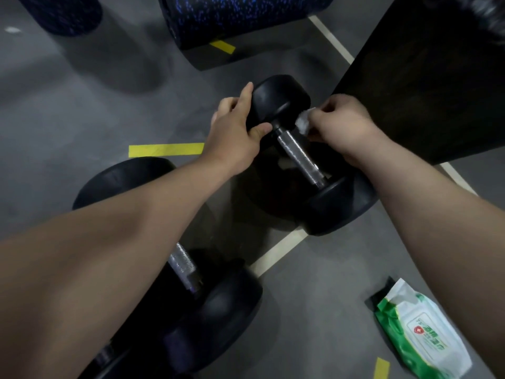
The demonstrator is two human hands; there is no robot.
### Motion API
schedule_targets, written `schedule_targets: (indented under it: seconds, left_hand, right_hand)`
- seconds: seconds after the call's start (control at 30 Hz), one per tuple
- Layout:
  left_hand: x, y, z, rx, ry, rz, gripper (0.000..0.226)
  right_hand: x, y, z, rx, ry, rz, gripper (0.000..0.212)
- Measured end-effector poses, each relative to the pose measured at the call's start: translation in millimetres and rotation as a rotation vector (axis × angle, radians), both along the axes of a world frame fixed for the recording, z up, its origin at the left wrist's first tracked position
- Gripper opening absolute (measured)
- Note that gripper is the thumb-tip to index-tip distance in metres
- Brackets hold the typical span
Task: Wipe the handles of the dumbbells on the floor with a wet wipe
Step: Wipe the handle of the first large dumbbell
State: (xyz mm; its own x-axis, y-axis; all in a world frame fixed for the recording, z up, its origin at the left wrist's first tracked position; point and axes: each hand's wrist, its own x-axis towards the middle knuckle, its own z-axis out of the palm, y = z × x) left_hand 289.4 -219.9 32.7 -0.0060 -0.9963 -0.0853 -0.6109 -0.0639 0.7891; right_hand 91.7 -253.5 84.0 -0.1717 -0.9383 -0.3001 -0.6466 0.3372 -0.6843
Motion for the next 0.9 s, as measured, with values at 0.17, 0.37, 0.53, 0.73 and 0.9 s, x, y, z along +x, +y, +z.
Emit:
schedule_targets:
  seconds: [0.17,0.37,0.53,0.73,0.9]
  left_hand:
    - [1,-1,0,0.003,-0.004,-0.007,0.077]
    - [2,-1,-2,-0.003,-0.014,-0.008,0.078]
    - [2,-2,-4,-0.024,-0.029,-0.005,0.079]
    - [2,-1,-5,-0.029,-0.018,-0.002,0.079]
    - [3,-1,-4,-0.03,-0.027,-0.014,0.079]
  right_hand:
    - [-2,3,5,-0.113,0.325,0.17,0.025]
    - [-2,6,-7,-0.048,0.263,0.199,0.013]
    - [-1,8,-12,-0.045,0.257,0.222,0.008]
    - [9,4,-18,-0.034,0.241,0.191,0.01]
    - [22,-4,-21,0.068,0.069,0.026,0.018]
